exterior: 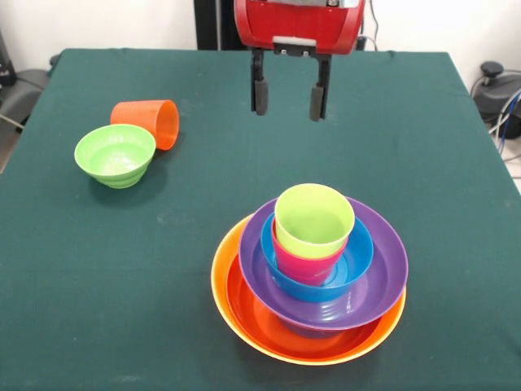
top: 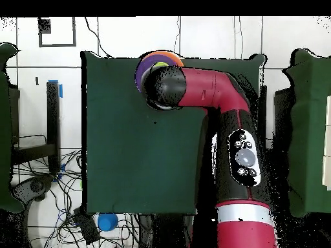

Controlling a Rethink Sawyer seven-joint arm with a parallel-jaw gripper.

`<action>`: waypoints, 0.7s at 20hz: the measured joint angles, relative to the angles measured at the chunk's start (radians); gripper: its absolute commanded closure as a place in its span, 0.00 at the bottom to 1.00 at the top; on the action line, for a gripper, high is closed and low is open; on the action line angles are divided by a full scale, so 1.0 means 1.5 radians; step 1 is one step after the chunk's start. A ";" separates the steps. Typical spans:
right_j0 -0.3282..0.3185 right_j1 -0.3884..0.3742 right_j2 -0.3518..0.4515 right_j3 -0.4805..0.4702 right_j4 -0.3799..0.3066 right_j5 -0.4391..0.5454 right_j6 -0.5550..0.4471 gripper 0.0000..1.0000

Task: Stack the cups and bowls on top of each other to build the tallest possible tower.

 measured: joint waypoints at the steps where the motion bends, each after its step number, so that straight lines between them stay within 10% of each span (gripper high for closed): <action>1: 0.001 0.000 -0.001 -0.003 -0.002 0.007 0.000 0.00; 14: 0.008 0.038 -0.023 -0.041 -0.038 0.050 0.000 0.00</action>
